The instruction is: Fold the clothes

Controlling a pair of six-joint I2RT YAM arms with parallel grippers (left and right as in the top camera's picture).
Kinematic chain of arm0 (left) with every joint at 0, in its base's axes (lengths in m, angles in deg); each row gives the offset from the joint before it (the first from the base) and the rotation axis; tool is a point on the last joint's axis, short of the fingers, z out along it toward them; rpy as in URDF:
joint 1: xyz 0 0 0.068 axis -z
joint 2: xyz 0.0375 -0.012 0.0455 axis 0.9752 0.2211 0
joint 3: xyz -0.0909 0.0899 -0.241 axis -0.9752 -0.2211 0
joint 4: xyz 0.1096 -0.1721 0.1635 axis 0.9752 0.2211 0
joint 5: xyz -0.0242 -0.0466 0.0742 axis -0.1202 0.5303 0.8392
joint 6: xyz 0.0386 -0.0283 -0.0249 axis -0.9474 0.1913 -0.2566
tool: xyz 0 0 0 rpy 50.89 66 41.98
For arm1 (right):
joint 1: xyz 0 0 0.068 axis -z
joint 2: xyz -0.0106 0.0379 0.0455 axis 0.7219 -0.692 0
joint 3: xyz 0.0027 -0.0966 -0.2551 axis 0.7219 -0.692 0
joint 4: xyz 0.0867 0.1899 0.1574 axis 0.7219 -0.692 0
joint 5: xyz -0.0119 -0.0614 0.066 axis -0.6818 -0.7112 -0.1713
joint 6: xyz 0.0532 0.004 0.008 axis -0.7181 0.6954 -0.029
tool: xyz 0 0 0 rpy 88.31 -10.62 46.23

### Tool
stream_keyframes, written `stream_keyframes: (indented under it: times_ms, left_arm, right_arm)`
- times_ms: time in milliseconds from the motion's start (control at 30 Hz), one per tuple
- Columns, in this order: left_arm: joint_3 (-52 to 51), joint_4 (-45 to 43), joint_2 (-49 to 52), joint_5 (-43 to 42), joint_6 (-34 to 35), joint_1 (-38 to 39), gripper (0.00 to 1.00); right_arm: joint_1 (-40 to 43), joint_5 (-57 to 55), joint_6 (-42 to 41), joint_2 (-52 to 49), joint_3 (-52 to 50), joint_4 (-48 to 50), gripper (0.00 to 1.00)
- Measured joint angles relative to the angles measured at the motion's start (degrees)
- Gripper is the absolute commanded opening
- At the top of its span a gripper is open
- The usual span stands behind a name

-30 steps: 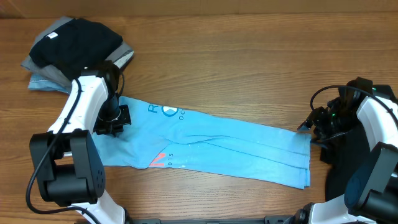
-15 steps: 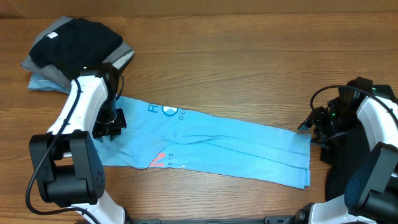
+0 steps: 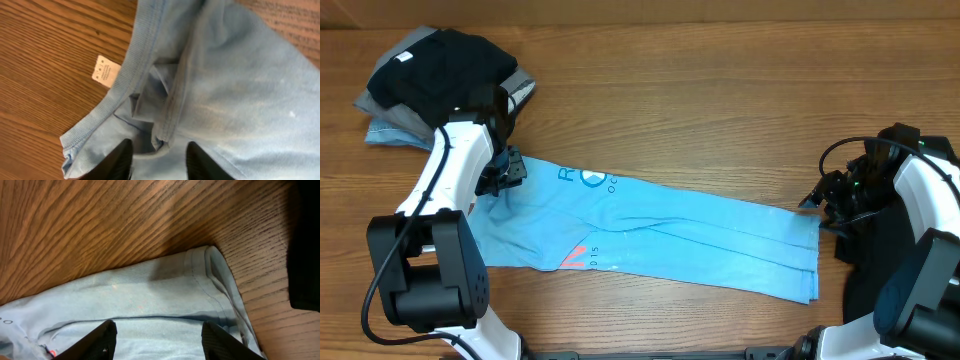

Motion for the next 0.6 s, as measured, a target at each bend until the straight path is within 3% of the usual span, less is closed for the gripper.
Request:
stream_keyframes:
  times_ms: [267,400,600]
  left_arm:
    - [0.00,2.58,3.10,-0.28,-2.58,0.00,0.20]
    - [0.00,2.86,4.04,1.16,-2.89,-0.09,0.04]
    - [0.00,4.70,4.04,3.65,-2.71,-2.34,0.04]
  right_arm:
    - [-0.02,0.00,-0.02,0.00,0.00,0.02,0.58]
    - [0.00,0.00,0.00,0.00,0.00,0.02,0.58]
    - [-0.02,-0.02,0.04,0.00,0.00,-0.02,0.58]
